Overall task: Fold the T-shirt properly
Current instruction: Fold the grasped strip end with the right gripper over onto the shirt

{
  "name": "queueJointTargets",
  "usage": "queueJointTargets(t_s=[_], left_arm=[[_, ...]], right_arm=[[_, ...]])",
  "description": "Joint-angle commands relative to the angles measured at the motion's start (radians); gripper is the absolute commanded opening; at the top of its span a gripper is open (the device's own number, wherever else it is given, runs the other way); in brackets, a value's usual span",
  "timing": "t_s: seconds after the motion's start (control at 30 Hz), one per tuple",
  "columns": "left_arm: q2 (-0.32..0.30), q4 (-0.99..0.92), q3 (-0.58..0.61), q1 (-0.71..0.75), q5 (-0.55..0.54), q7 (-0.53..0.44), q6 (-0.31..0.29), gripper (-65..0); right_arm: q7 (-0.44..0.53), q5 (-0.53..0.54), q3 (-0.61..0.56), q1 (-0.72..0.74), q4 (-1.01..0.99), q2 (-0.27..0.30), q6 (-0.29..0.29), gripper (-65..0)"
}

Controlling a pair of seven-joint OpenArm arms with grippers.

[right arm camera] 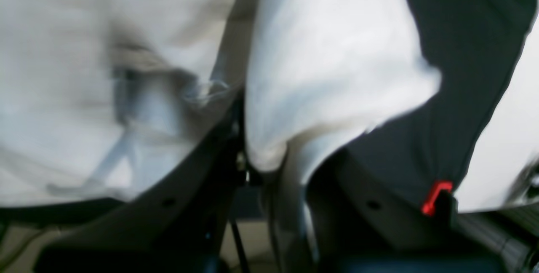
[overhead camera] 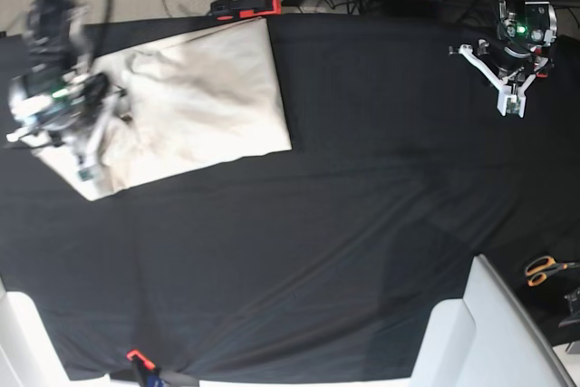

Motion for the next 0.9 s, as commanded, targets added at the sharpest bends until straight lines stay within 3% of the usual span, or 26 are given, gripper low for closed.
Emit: queueJointTargets(t_s=[0.0,0.33,0.4,0.53,0.87], left_arm=[[-0.016,0.013,-0.007,-0.001,0.005,-0.017,0.004,-65.0],[-0.016,0.013,-0.007,-0.001,0.005,-0.017,0.004,-65.0],[-0.016,0.013,-0.007,-0.001,0.005,-0.018,0.004,-65.0],[-0.016,0.013,-0.007,-0.001,0.005,-0.018,0.004,-65.0],[-0.016,0.013,-0.007,-0.001,0.005,-0.018,0.004,-65.0]], right_arm=[[0.019,-0.026,-0.01,-0.005,0.04,-0.01,-0.004,-64.5],[0.046,-0.293,-0.184,-0.056,0.089,-0.138,-0.007,-64.5],[0.039,-0.304,-0.218,-0.057,0.089,-0.144,-0.019,-64.5],[0.039,-0.296,-0.29,-0.077,0.089,-0.144,-0.105,-64.5],[0.036,-0.299,-0.402,-0.092,0.081,-0.148,-0.12,-64.5]])
